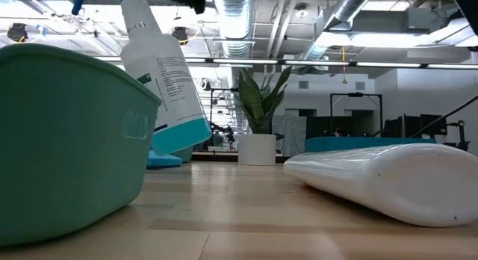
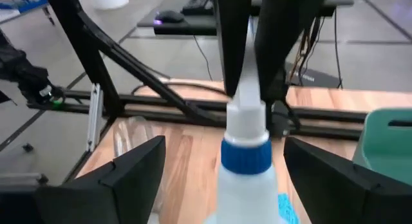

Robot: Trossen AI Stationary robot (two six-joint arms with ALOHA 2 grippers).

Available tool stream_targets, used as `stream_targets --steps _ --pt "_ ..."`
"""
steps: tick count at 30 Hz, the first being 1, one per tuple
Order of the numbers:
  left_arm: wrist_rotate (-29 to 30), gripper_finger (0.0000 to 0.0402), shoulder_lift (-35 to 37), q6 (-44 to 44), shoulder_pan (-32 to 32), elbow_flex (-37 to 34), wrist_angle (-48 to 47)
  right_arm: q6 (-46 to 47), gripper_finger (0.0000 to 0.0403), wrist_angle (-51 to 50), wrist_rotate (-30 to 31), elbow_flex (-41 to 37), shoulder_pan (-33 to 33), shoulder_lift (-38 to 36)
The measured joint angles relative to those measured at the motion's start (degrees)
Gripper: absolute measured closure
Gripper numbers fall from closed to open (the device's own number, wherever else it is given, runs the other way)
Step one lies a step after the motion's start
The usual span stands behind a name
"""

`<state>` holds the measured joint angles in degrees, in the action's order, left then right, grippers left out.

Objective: Pick & Place Kitchen Items
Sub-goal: Put the white spray bottle into the blue bin

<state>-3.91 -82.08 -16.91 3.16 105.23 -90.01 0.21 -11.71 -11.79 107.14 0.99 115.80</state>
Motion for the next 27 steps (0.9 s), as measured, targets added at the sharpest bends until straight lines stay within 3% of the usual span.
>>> stream_targets --steps 6,27 --pt "0.66 0.0380 0.02 0.23 0.00 0.02 0.04 1.21 0.0096 2.00 -0.13 1.95 -0.43 3.70" --pt "0.97 0.0380 -0.04 0.39 -0.17 0.04 4.44 1.29 0.0111 3.41 1.20 2.25 -1.33 4.47"
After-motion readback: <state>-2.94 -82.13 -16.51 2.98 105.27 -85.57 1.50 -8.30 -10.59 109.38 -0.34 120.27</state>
